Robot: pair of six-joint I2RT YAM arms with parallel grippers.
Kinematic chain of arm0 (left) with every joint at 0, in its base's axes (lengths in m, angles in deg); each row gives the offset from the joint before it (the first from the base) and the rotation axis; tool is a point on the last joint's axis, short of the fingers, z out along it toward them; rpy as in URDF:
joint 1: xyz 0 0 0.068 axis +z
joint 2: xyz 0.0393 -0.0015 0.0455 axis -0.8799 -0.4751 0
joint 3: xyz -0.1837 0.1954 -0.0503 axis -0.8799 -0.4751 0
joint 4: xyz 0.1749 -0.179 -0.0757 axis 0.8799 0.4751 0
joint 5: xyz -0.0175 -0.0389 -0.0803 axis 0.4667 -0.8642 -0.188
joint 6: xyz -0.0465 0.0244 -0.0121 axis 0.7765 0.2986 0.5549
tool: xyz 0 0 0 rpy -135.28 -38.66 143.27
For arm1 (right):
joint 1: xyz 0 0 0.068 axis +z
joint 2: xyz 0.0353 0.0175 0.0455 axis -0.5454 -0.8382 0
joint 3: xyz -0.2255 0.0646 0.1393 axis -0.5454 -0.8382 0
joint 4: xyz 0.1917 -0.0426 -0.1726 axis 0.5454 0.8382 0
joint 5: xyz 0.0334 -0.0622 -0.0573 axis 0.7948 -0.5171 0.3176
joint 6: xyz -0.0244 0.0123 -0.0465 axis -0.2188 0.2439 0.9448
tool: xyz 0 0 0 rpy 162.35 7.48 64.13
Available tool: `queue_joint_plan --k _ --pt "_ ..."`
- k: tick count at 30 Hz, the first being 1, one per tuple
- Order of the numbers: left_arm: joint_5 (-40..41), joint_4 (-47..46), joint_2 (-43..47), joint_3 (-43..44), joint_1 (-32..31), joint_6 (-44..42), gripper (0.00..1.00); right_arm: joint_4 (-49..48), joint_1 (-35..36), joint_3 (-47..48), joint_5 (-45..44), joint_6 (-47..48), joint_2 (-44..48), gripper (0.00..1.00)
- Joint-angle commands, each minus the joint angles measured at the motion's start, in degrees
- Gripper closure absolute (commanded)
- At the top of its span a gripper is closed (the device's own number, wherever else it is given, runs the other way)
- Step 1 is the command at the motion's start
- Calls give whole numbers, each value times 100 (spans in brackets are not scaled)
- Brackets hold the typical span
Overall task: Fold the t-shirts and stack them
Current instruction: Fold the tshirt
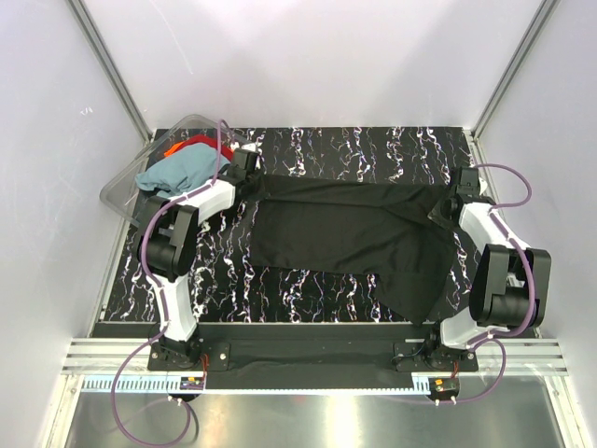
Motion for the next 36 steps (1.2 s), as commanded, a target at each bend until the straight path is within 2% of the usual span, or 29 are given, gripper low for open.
queue_joint_plan --k 1,8,17,36 --pt "530 -40 138 157 9 -95 100 -35 21 -48 -289 -87 77 100" --pt "654 22 182 157 -8 -86 100 290 21 93 -922 1 499 100" --pt "680 66 217 34 -79 -60 100 141 30 -434 -484 -148 772 100" --pt "1111 444 -152 192 -167 -192 100 27 21 -1041 -431 -351 1177 100"
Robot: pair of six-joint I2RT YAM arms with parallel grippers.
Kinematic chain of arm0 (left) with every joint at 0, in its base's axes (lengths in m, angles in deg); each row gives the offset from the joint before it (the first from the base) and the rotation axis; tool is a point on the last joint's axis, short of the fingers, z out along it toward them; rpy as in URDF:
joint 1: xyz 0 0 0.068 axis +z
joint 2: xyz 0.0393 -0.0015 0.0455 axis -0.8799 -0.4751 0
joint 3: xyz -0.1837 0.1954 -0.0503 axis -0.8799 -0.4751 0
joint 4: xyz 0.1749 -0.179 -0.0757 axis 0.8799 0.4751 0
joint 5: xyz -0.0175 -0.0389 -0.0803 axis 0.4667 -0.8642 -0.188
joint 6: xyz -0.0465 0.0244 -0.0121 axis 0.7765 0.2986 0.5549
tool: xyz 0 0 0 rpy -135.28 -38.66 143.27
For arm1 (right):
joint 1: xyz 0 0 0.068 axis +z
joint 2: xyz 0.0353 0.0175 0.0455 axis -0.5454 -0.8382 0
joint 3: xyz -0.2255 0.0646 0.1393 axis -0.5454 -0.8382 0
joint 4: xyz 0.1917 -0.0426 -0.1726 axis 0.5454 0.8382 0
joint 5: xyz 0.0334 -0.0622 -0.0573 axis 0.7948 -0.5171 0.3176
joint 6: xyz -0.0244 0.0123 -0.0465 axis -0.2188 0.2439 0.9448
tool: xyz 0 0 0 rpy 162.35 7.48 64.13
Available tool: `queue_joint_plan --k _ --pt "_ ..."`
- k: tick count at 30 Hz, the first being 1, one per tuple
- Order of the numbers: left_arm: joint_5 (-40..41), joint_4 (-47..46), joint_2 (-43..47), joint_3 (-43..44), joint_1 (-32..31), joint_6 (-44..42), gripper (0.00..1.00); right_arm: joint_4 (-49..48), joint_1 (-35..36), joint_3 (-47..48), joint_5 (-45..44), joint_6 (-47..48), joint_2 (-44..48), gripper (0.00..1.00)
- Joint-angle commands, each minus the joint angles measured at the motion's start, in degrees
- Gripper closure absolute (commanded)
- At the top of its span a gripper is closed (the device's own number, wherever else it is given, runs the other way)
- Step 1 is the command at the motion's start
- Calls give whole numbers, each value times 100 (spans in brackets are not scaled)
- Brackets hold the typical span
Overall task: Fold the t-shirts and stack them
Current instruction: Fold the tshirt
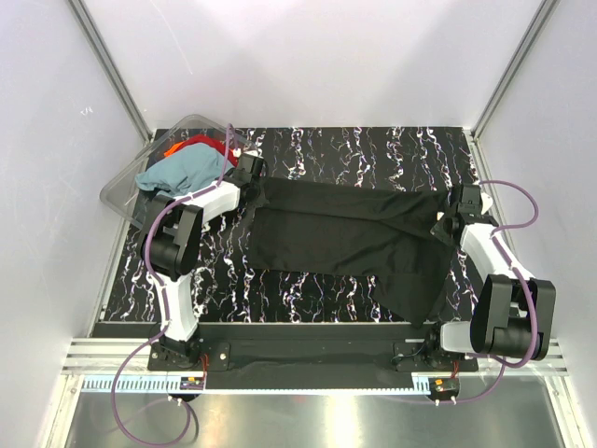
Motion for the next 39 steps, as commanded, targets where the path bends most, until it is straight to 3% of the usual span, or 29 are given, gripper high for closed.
queue_joint_plan --k 1,6,7,8,10,11,14,19,23,25,32,39 --pt "256 -26 -69 206 8 -100 100 -148 21 -162 83 -169 119 100" --pt "247 219 -131 328 -9 -21 99 -175 21 -391 479 -398 92 100" --pt "265 264 -105 364 -9 -12 96 -166 21 -391 488 -424 118 100" --pt "300 308 -79 390 -27 -21 86 -166 21 -391 488 -485 118 98" --pt "309 466 9 478 -44 -21 77 -114 21 -330 558 -486 153 88" --pt "318 527 53 522 -71 -56 71 52 21 -217 602 -486 154 78" --pt "781 869 264 671 -211 -187 58 378 21 64 785 -381 145 67" --pt "486 1037 431 1022 -229 -276 55 467 21 776 1462 365 -346 64" --pt "-566 1213 405 1400 -220 -267 56 353 21 1268 2076 717 -830 61" --pt "-815 1266 519 1401 -229 -232 56 282 21 1645 2594 945 -1321 54" --pt "-1702 1442 1178 1016 -229 -205 54 63 30 2377 3150 1298 -2456 59" --pt "-1853 1354 1767 557 -273 -126 52 -210 144 2465 3556 1421 -2940 55"
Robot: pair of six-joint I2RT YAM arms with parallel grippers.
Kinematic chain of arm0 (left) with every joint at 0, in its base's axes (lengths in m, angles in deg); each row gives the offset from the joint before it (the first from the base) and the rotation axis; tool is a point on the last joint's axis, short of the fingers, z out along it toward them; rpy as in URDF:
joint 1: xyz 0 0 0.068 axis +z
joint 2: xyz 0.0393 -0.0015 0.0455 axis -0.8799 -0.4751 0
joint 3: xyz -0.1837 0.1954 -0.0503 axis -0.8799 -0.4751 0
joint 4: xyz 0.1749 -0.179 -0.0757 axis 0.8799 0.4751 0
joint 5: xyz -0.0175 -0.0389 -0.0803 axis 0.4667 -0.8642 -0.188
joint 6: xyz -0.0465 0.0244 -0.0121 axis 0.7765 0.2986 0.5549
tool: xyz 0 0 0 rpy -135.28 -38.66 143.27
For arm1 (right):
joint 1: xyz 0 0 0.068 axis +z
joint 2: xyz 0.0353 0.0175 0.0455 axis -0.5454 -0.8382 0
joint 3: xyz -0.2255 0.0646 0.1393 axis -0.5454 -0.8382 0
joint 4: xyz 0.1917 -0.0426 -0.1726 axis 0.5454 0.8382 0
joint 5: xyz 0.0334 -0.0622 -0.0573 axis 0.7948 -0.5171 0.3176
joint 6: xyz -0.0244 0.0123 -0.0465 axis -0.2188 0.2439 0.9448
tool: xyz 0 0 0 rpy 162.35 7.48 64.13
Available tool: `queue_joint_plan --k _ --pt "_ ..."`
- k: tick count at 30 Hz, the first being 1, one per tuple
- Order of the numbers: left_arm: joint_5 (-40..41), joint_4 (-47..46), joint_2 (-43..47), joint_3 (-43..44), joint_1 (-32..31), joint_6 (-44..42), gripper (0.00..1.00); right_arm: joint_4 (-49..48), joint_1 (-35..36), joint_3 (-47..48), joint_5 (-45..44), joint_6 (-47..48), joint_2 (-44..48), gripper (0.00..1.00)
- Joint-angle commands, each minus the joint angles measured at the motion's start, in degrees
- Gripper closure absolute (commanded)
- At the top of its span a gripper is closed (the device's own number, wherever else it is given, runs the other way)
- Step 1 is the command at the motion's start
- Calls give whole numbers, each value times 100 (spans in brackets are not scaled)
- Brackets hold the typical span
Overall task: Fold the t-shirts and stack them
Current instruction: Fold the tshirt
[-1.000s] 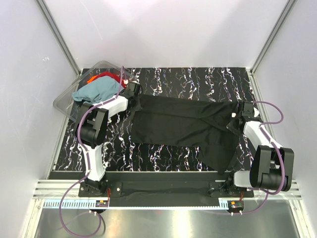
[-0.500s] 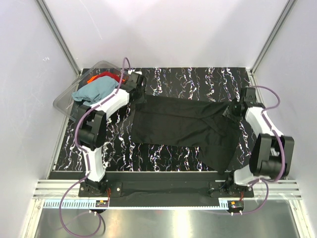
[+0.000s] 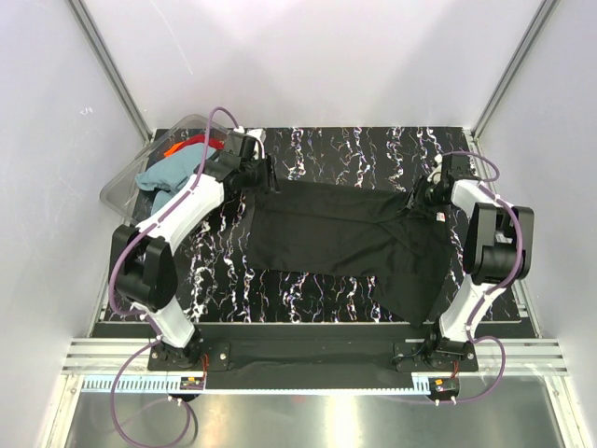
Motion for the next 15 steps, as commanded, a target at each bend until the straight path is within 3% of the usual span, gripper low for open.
queue_joint_plan --k 1,15 --pt "-341 -130 207 8 -22 7 52 -291 166 207 306 224 -51 55" --pt "-359 -130 259 114 -13 16 52 -300 667 -380 -301 22 441 56"
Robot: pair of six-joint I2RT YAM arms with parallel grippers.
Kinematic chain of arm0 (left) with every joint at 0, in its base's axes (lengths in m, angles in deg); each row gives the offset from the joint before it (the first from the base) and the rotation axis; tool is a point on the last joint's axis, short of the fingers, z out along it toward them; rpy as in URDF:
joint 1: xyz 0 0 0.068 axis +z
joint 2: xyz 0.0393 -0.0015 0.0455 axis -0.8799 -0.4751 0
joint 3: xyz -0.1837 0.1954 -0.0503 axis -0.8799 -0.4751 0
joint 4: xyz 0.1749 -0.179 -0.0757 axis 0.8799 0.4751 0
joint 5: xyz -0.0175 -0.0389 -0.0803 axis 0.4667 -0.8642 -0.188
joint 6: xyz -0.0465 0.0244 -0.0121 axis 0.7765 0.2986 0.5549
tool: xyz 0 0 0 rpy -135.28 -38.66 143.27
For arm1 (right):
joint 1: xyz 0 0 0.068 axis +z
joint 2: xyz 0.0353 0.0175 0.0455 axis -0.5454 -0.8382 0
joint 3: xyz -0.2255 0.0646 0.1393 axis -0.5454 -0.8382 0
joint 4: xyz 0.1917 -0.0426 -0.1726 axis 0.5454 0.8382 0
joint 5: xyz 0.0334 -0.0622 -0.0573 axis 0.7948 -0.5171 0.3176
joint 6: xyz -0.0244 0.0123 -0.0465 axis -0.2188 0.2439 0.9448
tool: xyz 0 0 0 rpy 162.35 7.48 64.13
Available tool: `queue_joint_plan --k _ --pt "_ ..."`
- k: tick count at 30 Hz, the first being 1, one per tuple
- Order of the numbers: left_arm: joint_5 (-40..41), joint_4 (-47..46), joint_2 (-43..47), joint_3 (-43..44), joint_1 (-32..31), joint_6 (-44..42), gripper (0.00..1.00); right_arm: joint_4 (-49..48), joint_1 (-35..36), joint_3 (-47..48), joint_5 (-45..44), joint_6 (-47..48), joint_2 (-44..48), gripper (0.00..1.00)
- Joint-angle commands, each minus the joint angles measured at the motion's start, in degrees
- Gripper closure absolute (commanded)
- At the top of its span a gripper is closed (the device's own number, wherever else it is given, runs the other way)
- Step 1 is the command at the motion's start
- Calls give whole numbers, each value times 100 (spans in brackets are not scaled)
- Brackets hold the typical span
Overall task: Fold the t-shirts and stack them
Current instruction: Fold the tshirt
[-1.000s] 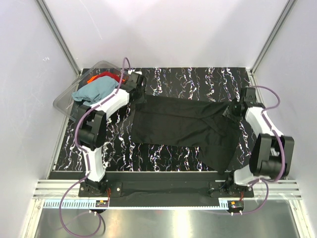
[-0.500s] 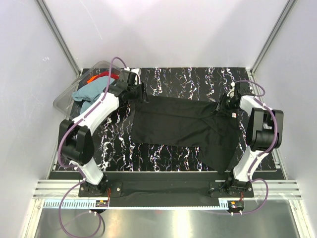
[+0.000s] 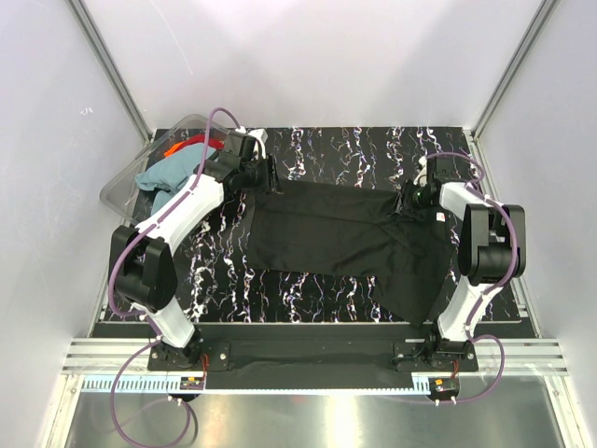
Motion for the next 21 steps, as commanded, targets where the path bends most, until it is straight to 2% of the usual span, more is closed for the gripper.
queue_joint_plan --k 1,7,14,19,21 --pt "-55 -148 196 128 9 -17 52 -57 361 -272 -277 -220 566 56" --pt "-19 -139 196 101 18 1 52 119 872 -773 -602 -1072 1286 59" --pt "-81 -139 152 110 9 36 52 453 969 -1160 -1349 -1707 2753 60" --pt "-142 -139 91 93 9 53 52 444 908 -1187 -2436 -1611 2712 61" --pt "-169 -139 82 75 9 45 52 531 794 -977 -2466 -1549 2352 65"
